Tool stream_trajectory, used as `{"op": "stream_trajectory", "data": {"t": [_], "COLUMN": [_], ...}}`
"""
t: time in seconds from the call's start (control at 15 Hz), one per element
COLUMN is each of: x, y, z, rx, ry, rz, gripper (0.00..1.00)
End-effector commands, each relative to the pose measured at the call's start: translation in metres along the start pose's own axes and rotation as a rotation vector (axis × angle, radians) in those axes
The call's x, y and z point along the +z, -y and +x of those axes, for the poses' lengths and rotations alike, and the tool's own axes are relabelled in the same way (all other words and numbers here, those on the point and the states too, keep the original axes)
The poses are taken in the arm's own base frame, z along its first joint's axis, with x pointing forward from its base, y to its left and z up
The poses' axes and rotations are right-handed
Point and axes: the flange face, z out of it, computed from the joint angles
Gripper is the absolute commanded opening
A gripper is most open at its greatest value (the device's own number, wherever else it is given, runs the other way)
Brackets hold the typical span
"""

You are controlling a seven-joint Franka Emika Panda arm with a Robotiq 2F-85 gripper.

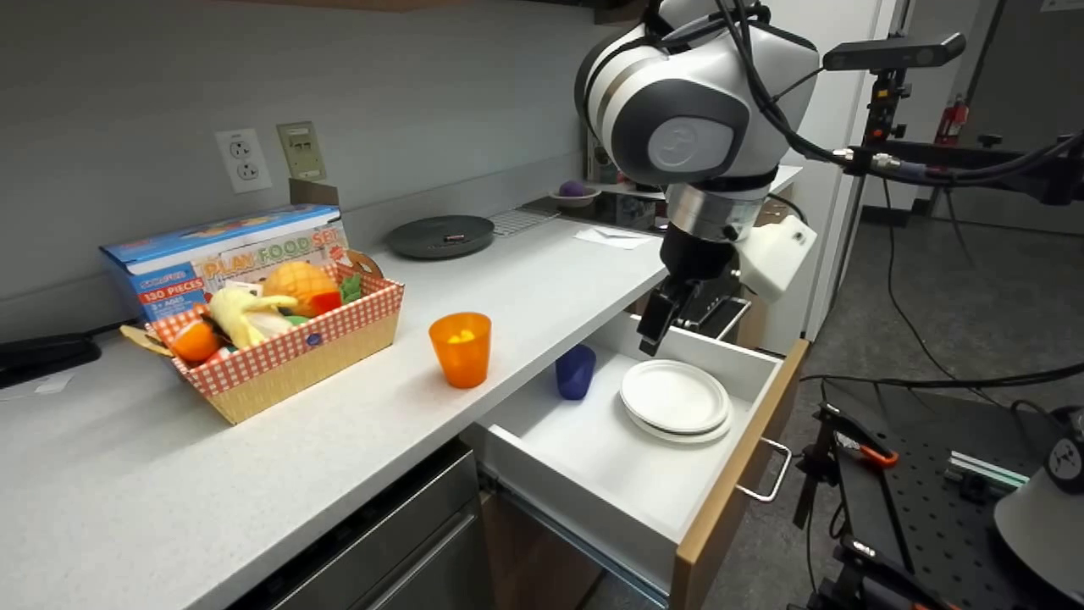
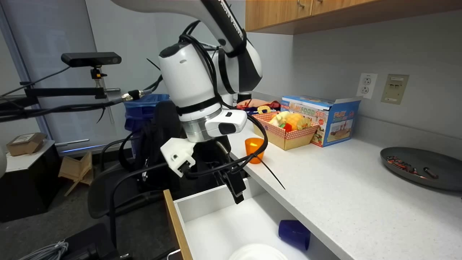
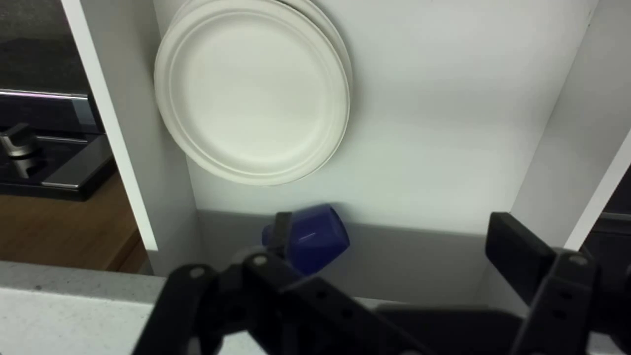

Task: Open the drawer

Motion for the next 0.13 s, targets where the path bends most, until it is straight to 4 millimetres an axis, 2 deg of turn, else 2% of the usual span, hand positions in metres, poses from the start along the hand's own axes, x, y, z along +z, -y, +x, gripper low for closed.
{"op": "stream_trajectory", "data": {"t": [0.0, 0.07], "x": [0.0000, 0.0000], "y": [0.0000, 0.0000], "z": [0.0000, 0.0000], "rx": [0.000, 0.000], "ry": [0.000, 0.000], "rz": [0.000, 0.000], "gripper": [1.00, 1.00]}}
